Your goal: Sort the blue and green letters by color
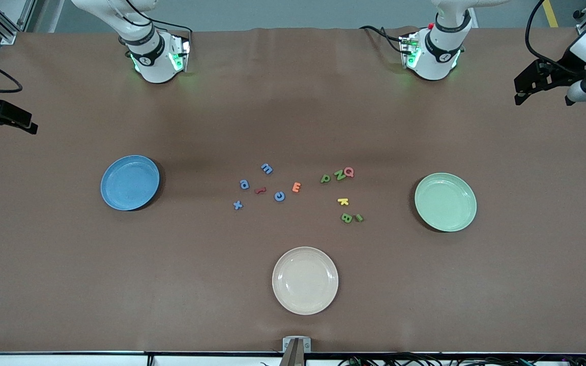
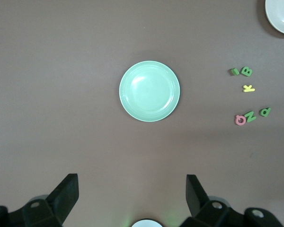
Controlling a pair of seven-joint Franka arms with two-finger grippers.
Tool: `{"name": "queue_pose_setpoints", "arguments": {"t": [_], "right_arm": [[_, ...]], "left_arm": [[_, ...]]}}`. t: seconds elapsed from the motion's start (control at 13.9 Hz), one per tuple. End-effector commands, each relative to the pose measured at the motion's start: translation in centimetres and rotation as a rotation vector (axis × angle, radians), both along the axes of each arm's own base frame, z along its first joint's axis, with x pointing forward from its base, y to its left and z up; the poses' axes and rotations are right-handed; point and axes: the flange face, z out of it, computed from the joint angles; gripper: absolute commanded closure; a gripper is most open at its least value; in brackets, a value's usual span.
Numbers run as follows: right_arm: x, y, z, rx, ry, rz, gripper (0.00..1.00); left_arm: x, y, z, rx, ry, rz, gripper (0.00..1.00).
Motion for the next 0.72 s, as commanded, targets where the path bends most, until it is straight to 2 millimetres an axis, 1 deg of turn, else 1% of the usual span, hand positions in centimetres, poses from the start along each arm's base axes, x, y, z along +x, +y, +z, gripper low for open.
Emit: {"name": "queue_pose_setpoints", "arguments": {"t": [0.0,0.22,0.29,0.36,0.5,0.65], "right_arm": [[-0.9,0.1,-0.2,0.018,-0.038,0.005,0.00],[-0.8,-0.1,-0.4,0.011,-0.056,0.004,0.00],[-0.7,0.0,-0.4,0.008,-0.065,0.005,0.00],[-0.7,0.2,-0.4,0.005,-0.065,0.010,0.00],[-0.7,0.4,-0.4,0.005,-0.064,0.013,0.00],[-0.8,0.4,-0.3,0.005,-0.064,0.015,0.00]], "left_arm": [[0.2,-0.2,0.4,-0.016,0.005,0.005,0.00],[0.3,-0.2,0.5,-0.016,0.004,0.005,0.00],[0.8,-0.2,0.5,-0.019,0.002,0.004,0.00],[1.4,-0.2,-0.1,-0.018,0.014,-0.005,0.00],[2.5,-1.3,-2.5,-0.019,0.032,-0.010,0.00],[4.7,-2.5,-6.2,-0.031,0.042,0.022,0.00]]}}
